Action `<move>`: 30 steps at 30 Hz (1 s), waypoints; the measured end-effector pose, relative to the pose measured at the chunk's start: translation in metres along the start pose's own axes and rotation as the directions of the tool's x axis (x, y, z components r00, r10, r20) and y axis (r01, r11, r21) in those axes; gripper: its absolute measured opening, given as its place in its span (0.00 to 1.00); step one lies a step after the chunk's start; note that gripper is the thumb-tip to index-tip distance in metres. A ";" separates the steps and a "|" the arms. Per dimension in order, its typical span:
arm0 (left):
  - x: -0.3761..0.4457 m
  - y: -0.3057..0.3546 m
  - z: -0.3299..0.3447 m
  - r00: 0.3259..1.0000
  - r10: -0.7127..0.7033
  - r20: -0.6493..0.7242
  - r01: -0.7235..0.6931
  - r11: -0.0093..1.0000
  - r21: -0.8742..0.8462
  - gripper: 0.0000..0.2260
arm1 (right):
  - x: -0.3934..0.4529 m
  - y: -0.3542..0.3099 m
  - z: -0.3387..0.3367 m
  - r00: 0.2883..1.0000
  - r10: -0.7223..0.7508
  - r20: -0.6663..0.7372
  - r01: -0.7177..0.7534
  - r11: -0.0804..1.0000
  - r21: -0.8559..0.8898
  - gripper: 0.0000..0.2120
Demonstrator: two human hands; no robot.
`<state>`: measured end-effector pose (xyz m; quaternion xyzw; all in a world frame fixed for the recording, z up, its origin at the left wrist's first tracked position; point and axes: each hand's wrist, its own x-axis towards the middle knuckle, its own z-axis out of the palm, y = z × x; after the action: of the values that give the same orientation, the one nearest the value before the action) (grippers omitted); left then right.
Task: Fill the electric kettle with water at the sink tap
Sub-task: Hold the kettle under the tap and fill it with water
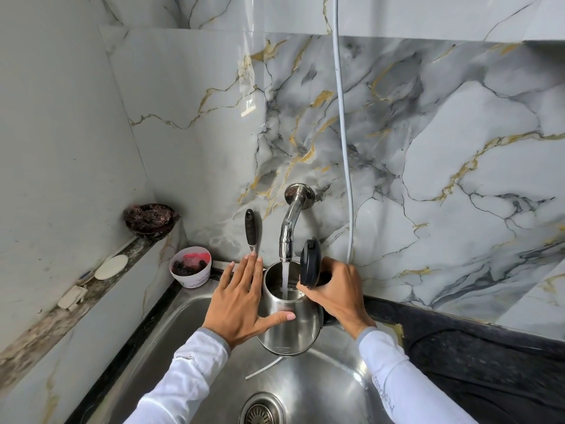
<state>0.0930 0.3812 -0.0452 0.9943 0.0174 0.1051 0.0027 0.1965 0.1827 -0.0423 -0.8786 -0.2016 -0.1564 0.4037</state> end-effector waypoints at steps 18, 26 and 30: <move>0.000 -0.002 0.000 1.000 0.006 0.000 -0.006 0.999 0.032 0.57 | -0.001 -0.002 -0.002 1.000 0.000 0.019 0.000 1.000 -0.008 0.22; 0.001 -0.004 0.004 1.000 0.018 -0.005 -0.018 0.999 0.045 0.57 | -0.001 -0.003 -0.001 1.000 -0.007 0.003 0.007 1.000 -0.005 0.22; 0.001 -0.006 -0.004 1.000 0.029 0.000 -0.029 0.999 0.029 0.56 | -0.002 -0.002 -0.001 1.000 -0.015 0.011 0.015 1.000 0.010 0.20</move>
<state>0.0926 0.3871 -0.0416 0.9944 0.0045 0.1051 -0.0135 0.1933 0.1825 -0.0411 -0.8759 -0.2113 -0.1536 0.4057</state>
